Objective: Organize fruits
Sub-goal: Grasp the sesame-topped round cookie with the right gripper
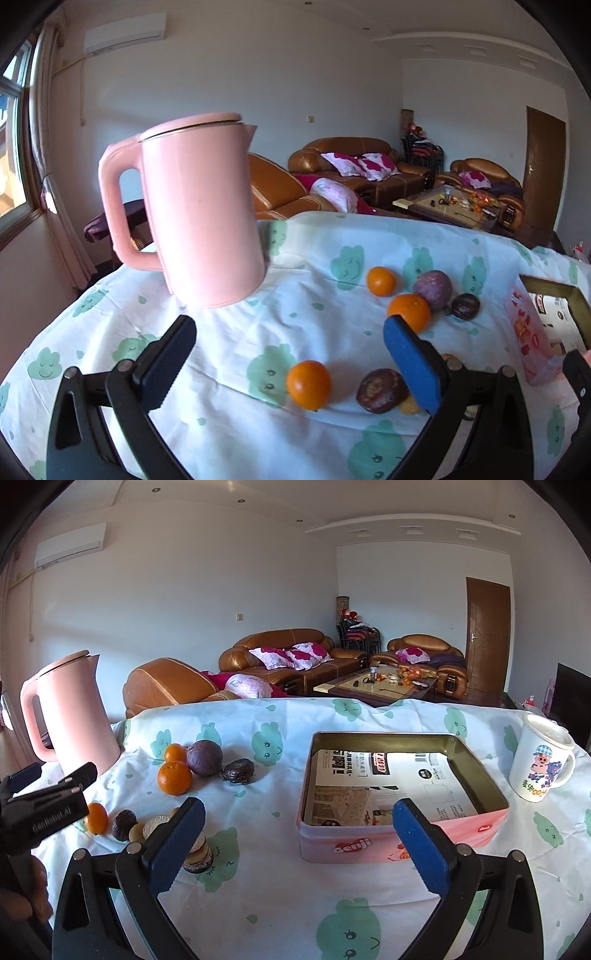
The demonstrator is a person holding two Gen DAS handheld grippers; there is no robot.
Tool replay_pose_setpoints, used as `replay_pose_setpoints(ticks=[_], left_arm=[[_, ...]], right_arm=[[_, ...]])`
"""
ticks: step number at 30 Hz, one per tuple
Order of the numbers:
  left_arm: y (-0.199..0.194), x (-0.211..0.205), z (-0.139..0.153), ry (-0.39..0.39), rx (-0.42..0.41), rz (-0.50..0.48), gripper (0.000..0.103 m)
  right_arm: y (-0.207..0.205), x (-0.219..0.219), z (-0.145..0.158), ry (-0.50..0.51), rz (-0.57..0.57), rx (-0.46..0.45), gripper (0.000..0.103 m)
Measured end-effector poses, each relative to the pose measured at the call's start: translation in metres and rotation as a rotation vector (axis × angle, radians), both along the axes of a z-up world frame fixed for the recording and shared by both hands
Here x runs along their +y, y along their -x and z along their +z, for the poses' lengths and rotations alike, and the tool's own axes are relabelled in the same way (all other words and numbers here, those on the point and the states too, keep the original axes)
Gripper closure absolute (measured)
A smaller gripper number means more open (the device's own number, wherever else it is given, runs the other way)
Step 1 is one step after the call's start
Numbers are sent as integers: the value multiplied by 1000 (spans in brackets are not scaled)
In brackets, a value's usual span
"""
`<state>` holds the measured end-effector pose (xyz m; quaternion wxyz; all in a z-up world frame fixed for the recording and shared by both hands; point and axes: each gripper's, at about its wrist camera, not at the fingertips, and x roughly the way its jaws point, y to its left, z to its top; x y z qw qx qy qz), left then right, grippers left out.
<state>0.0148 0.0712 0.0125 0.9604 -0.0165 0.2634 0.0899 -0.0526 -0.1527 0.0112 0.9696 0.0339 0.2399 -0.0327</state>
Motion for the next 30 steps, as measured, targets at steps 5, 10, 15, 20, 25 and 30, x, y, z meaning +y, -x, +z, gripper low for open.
replay_pose_setpoints(ticks=[5, 10, 15, 20, 25, 30], left_arm=[[-1, 26, -1, 60, 8, 23, 1], [-4, 31, -2, 56, 19, 10, 6], [-9, 29, -1, -1, 42, -8, 6], [-14, 42, -4, 15, 79, -4, 11], [-21, 45, -16, 119, 166, -77, 27], [-25, 30, -30, 134, 227, -153, 39]], right_arm=[[-8, 26, -4, 1, 173, 64, 49], [-25, 64, -25, 59, 326, 220, 57], [-44, 64, -34, 55, 305, 309, 57], [-63, 64, -48, 8, 355, 407, 57], [-58, 62, -44, -19, 384, 381, 67], [-37, 53, -21, 12, 342, 220, 67]])
